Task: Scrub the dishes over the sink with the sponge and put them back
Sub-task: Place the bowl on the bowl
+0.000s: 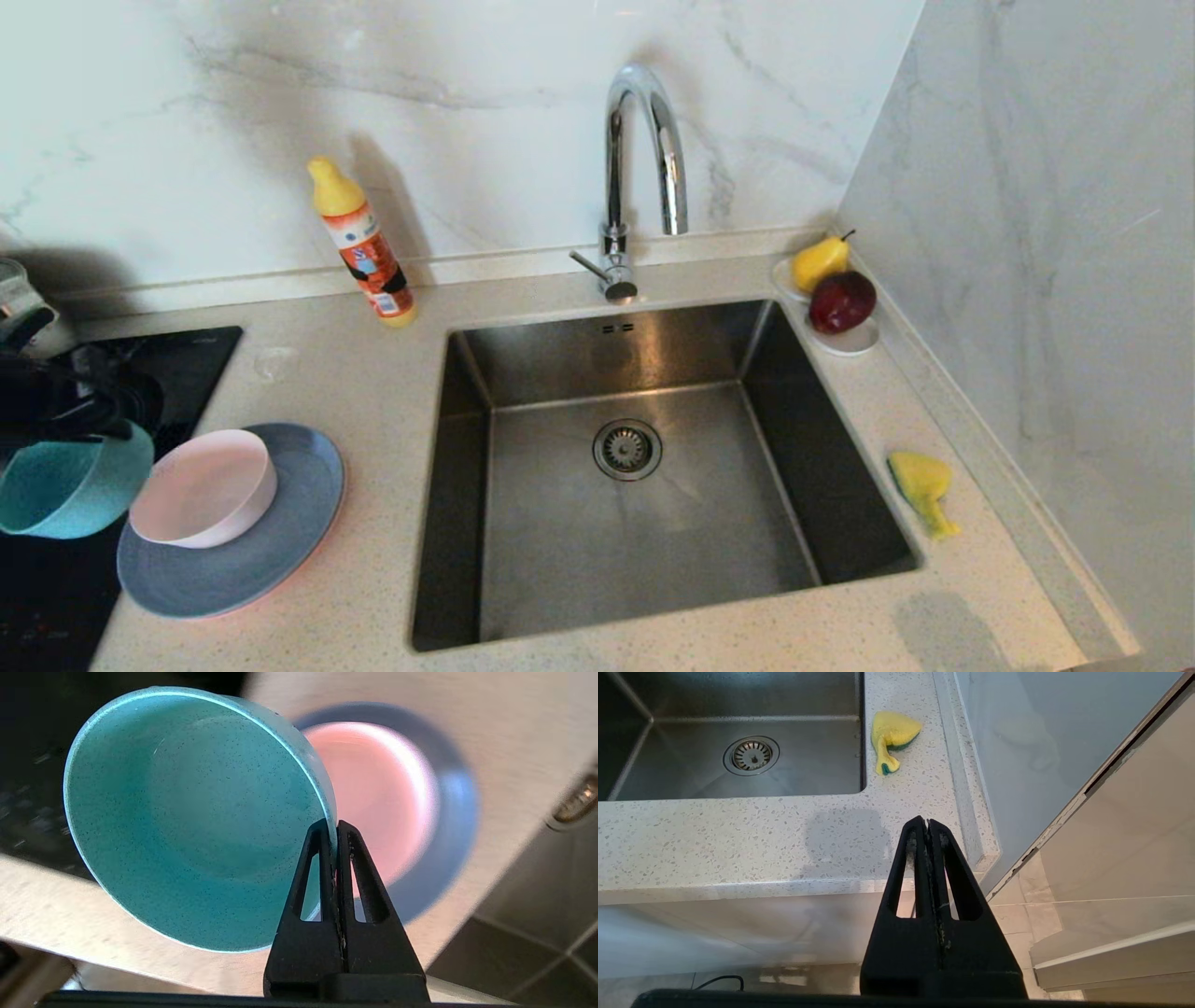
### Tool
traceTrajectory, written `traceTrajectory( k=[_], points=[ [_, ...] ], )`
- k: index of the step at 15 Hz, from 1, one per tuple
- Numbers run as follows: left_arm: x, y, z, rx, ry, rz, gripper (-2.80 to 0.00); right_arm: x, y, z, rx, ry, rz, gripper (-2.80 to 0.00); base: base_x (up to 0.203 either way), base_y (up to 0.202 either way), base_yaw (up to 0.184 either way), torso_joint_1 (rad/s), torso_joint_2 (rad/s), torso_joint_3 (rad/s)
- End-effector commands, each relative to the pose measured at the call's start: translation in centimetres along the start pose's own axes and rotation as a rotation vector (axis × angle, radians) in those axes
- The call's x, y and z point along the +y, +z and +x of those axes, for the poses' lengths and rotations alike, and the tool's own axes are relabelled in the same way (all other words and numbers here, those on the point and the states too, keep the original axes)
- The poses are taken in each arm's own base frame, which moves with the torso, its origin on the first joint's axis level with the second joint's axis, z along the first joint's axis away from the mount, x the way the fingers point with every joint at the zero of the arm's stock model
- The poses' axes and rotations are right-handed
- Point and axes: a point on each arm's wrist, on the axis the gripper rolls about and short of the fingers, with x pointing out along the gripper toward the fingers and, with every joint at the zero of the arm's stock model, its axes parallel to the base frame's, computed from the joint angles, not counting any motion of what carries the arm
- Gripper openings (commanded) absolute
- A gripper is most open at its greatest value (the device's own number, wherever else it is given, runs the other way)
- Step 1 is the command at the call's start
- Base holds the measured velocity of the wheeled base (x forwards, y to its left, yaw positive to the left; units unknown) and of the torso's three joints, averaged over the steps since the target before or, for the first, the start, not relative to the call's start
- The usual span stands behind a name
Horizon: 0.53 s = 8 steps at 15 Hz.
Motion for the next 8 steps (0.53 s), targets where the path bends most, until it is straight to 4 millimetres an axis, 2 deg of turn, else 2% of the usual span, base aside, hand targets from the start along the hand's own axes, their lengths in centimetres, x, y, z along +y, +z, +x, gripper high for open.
traceTrajectory(
  k=[1, 4, 8],
  points=[
    [-3.2, -0.3, 0.1, -0.002, -0.024, 0.065, -2.80, 0.0, 0.0, 0.0, -0.002, 0.000, 0.000, -2.80, 0.000, 0.000, 0.000, 0.000, 0.00, 0.000],
    [-5.6, -0.9, 1.3, 0.019, -0.013, 0.104, -2.80, 0.0, 0.0, 0.0, -0.002, 0.000, 0.000, -2.80, 0.000, 0.000, 0.000, 0.000, 0.00, 0.000],
    [-6.7, -1.5, 3.3, 0.069, 0.012, 0.116, -2.80, 0.0, 0.0, 0.0, -0.002, 0.000, 0.000, -2.80, 0.000, 0.000, 0.000, 0.000, 0.00, 0.000]
  ],
)
